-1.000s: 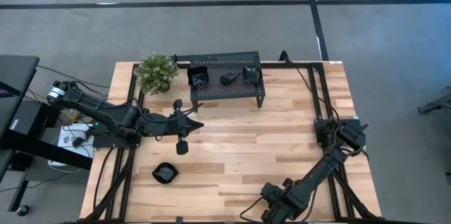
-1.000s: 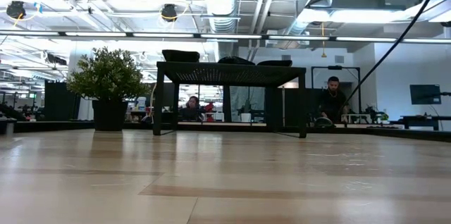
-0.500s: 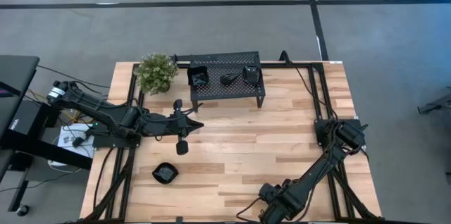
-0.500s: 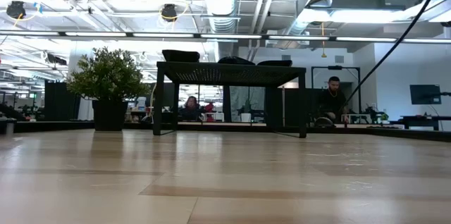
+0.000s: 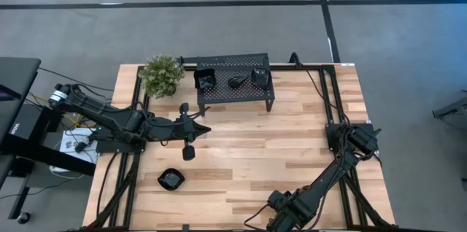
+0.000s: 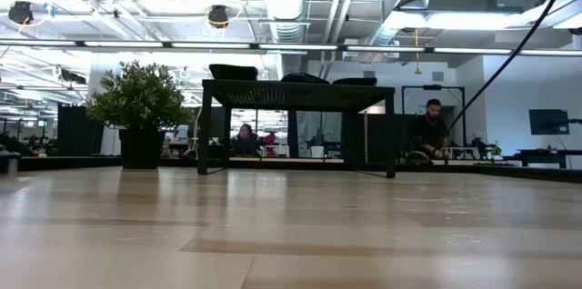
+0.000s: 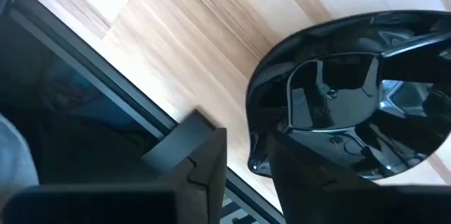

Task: Pick & Place Mini shaped plates
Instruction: Stack the leaf shaped plate on top of the leaf shaped plate on the shelf

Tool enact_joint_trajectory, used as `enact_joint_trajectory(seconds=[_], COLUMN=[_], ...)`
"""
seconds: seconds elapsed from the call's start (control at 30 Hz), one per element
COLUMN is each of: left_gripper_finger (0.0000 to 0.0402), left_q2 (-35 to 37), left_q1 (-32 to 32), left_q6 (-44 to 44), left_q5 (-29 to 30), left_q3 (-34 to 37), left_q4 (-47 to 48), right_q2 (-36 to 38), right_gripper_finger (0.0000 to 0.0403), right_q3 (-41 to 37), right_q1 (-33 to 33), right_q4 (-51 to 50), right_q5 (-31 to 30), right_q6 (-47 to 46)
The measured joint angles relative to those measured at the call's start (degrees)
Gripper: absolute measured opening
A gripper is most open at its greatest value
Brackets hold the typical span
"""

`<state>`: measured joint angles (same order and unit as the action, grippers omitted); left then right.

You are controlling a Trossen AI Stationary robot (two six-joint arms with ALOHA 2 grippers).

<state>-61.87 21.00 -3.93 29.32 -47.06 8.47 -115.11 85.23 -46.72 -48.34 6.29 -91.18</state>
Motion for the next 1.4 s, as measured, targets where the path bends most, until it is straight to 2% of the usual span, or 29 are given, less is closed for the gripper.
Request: enact_joint_trajectory(seconds=[0.5, 0.73, 0.83, 1.03, 1.23, 1.33, 1.4], left_gripper_finger=[0.0012, 0.0012, 0.0012, 0.0012, 0.0012, 0.0012, 0.0012], left_q2=[0.0, 0.0, 0.0, 0.0, 0.0, 0.0, 0.0], left_q1=[0.0, 0.0, 0.0, 0.0, 0.0, 0.0, 0.0], left_q6=[0.0, 0.0, 0.0, 0.2, 0.2, 0.2, 0.8], left_q5=[0.0, 0.0, 0.0, 0.0, 0.0, 0.0, 0.0], left_q3=[0.0, 0.0, 0.0, 0.0, 0.0, 0.0, 0.0], left_q4=[-0.6, -1.3, -1.5, -1.9, -2.4, -2.5, -2.6], right_q2=[-0.5, -0.5, -0.5, -0.4, -0.4, -0.4, -0.4], right_gripper_finger=[0.0102, 0.01, 0.0081, 0.0009, 0.0016, 0.0004, 0.0004], right_q3=[-3.0, -3.1, -3.1, -3.1, -2.0, 1.3, 3.9], right_q1=[-1.2, -1.3, -1.2, -1.1, -1.0, -0.8, -0.5], right_q4=[1.7, -2.9, -3.8, -4.2, -7.9, -14.2, -20.0], right_q5=[-0.4, -2.3, -2.4, -2.3, -1.6, -1.6, -3.8], right_q6=[-0.5, 1.2, 3.0, 8.6, 10.3, 14.6, 18.7])
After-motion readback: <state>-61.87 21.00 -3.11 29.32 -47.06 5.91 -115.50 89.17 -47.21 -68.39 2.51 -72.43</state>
